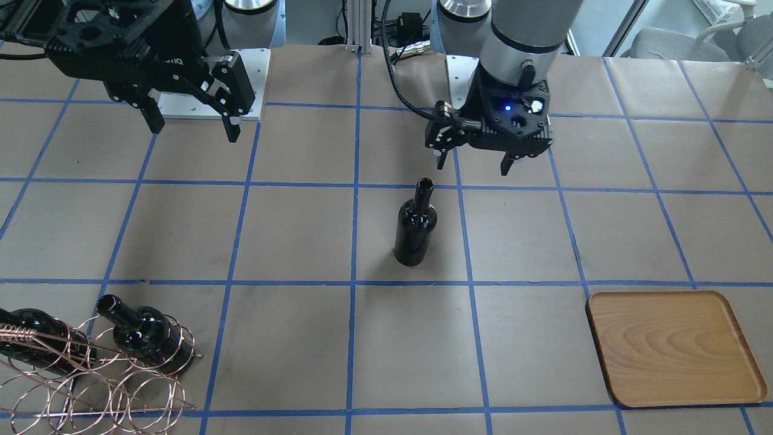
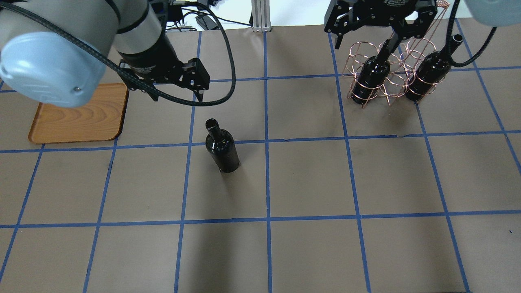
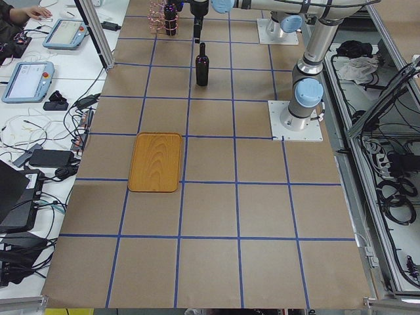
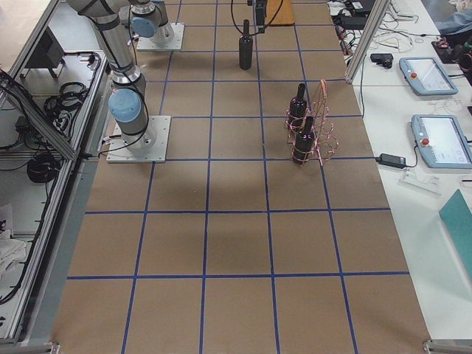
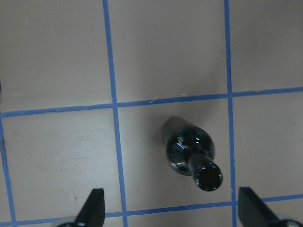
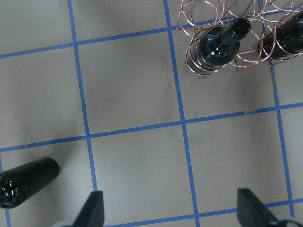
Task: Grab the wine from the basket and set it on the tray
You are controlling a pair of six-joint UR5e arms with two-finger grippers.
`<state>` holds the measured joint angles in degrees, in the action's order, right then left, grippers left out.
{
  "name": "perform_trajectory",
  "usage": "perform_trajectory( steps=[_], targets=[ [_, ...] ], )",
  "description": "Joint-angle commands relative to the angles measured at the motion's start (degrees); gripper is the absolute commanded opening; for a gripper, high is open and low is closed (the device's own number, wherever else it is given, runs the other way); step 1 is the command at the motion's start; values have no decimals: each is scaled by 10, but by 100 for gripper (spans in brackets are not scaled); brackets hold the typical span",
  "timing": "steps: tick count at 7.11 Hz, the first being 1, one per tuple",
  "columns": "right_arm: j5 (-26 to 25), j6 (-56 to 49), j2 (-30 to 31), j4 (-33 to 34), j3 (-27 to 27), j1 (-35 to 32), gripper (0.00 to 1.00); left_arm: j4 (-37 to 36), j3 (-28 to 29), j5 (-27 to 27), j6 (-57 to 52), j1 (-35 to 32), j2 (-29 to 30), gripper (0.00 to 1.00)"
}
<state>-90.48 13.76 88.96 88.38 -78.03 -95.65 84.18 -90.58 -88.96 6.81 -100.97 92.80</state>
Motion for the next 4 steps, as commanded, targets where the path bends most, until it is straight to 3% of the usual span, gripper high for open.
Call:
perform_trajectory(
  steps=[1, 2, 4],
  targets=[
    [-1, -2, 26, 73, -34, 5, 100, -47, -42, 2, 20, -28, 13, 100],
    [3, -1, 25, 116, -39, 5, 100, -66, -57, 2, 15, -28, 24, 100],
    [-3, -5, 27, 116, -73, 6, 100, -66, -61, 1, 14, -28, 37, 97]
  ],
)
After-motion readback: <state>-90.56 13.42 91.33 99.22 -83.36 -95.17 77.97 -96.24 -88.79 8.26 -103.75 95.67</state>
